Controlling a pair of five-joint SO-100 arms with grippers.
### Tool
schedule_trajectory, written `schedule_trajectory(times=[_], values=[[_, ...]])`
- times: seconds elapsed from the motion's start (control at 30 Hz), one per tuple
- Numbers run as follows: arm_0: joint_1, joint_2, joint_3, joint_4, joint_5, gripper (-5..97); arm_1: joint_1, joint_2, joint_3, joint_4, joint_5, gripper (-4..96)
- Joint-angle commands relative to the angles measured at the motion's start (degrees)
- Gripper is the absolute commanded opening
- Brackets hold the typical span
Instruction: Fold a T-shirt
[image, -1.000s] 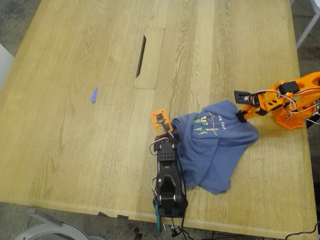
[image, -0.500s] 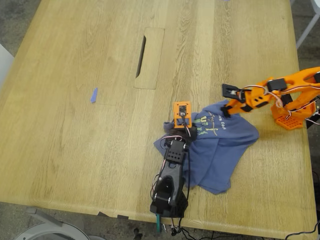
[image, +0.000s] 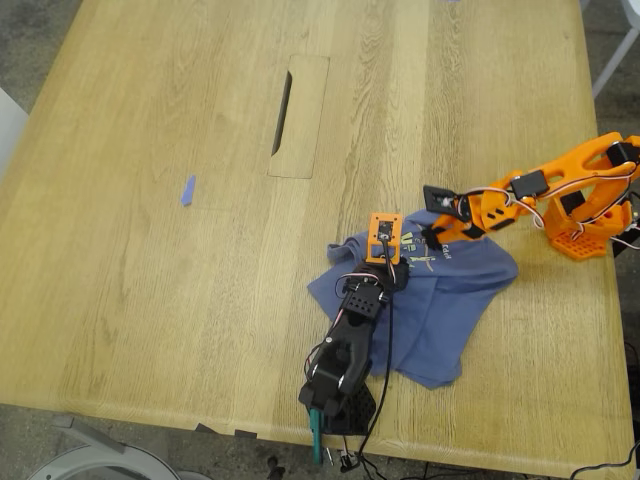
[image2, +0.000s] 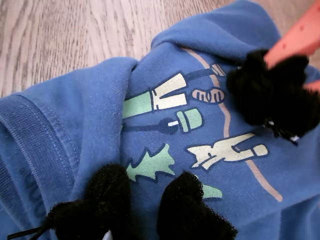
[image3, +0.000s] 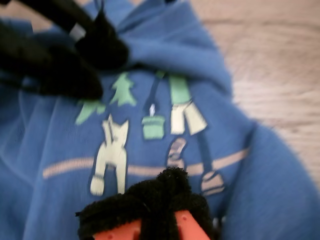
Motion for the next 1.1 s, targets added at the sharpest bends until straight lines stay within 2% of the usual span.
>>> schedule_trajectory(times=[0.0,0.2,0.43,0.67,0.9,1.07], values=[[-1.85,-2.81,0.00,-4.83,-0.88,13,-1.93,2.02,2.55,-1.93,1.05,0.0],[-5.89,-8.96,0.00,-9.05,-1.41,13,-5.19,6.68,11.78,-3.08,2.46,0.0],[-14.33,-9.14,2.55,-10.37,-1.67,13,-8.44,16.08,19.25,2.29,3.34,0.0],[-17.84,-8.17,3.60,-9.14,-1.58,13,-10.11,30.06,26.28,12.48,3.96,0.0],[-21.01,-5.27,5.98,-5.98,-1.49,13,-9.76,49.66,32.61,28.83,4.31,0.0],[-25.40,2.46,8.53,0.09,-1.32,13,-8.61,53.79,31.82,33.57,4.22,0.0]])
